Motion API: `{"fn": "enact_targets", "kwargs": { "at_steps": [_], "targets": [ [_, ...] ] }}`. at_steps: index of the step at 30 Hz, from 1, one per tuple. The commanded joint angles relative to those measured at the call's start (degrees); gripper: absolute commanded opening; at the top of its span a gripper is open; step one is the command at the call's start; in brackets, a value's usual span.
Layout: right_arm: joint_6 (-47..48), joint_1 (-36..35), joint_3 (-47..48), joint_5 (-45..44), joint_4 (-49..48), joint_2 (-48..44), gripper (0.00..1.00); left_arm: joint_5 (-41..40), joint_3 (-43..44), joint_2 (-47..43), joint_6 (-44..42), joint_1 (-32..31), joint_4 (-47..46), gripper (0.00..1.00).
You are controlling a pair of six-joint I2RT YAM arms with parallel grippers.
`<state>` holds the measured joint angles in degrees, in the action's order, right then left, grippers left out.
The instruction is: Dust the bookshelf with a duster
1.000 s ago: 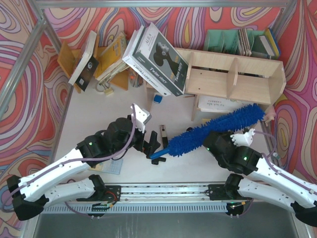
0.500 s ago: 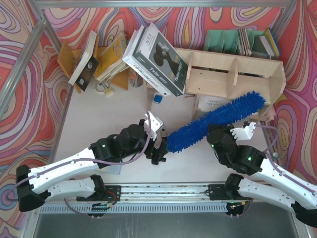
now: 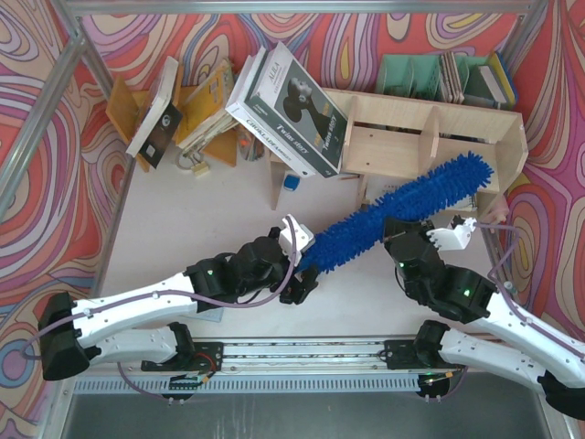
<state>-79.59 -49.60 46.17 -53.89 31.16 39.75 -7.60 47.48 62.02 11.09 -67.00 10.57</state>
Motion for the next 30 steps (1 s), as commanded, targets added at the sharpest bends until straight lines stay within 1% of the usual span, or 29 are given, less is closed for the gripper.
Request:
{"fn": "enact_targets", "kwargs": {
  "at_steps": [1, 5, 12, 19, 22, 26, 28, 30],
  "targets": [
    [2.55, -0.32, 2.33, -3.02, -4.02, -1.06, 0.0, -1.36, -1.28, 1.06, -0.98, -0.66, -2.72, 0.89],
    [4.27, -0.29, 3.24, -3.47, -5.2, -0.83, 0.0, -2.5, -1.39, 1.56, -1.05, -0.82, -3.01, 0.87],
    [7.0, -0.32, 5.44, -3.77, -7.23, 0.64, 0.0, -4.4, -2.04, 2.44, -0.98, -0.93, -4.85, 0.8],
    [8.92, -0.32, 6.44, -3.43, -9.49, 1.74, 0.0, -4.82, -0.63, 4.64, -0.93, -1.19, -4.66, 0.65],
    [9.34, -0.31, 6.77, -3.15, -10.21, 2.19, 0.0, -5.47, -0.11, 5.34, -1.06, -1.42, -4.66, 0.54],
    [10.12, -0.29, 7.21, -3.05, -11.1, 2.58, 0.0, -6.78, 1.35, 6.45, -0.41, -1.67, -3.63, 0.22],
    [10.39, -0.27, 7.41, -3.19, -11.2, 2.9, 0.0, -7.47, 2.18, 7.02, -0.21, -2.01, -2.84, 0.13],
    [10.59, -0.29, 7.52, -3.49, -11.09, 3.13, 0.0, -7.93, 2.9, 7.37, 0.1, -2.33, -2.3, 0.09]
  ]
}}
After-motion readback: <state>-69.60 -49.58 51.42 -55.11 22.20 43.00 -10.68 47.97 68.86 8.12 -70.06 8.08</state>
